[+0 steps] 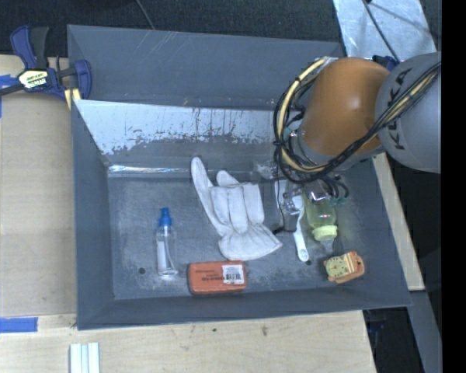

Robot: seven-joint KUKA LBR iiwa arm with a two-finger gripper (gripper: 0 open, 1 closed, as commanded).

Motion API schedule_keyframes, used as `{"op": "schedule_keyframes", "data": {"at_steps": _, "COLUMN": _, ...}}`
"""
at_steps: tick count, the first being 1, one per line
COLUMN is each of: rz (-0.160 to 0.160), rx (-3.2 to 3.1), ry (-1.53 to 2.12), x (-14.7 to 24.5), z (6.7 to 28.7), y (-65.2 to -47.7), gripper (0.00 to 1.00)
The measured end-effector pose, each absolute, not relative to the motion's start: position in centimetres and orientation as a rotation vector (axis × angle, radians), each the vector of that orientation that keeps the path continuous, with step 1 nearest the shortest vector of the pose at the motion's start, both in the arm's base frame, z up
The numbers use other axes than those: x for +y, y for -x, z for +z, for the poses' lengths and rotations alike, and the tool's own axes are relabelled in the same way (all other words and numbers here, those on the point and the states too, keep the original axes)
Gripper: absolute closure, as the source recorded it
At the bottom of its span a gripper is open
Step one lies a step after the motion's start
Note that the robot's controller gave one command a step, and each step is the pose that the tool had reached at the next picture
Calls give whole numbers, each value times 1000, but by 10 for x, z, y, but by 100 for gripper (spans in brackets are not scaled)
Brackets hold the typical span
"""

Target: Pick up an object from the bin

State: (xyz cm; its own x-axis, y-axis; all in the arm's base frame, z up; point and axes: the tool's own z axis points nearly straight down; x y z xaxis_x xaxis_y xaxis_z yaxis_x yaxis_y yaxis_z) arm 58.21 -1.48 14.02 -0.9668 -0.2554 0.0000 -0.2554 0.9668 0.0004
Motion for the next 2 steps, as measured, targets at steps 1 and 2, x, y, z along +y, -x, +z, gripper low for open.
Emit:
{"op": "schedule_keyframes", "data": {"at_steps": 1, "rz": 1, "rx": -3087, "ry": -618, "x": 17, "z": 73, "y": -544, "gripper": 0}}
{"op": "schedule_keyframes", "data": {"at_steps": 2, "rz": -6, "rx": -3121, "ry": -404, "x": 27, "z": 72, "y": -534, "gripper": 100}}
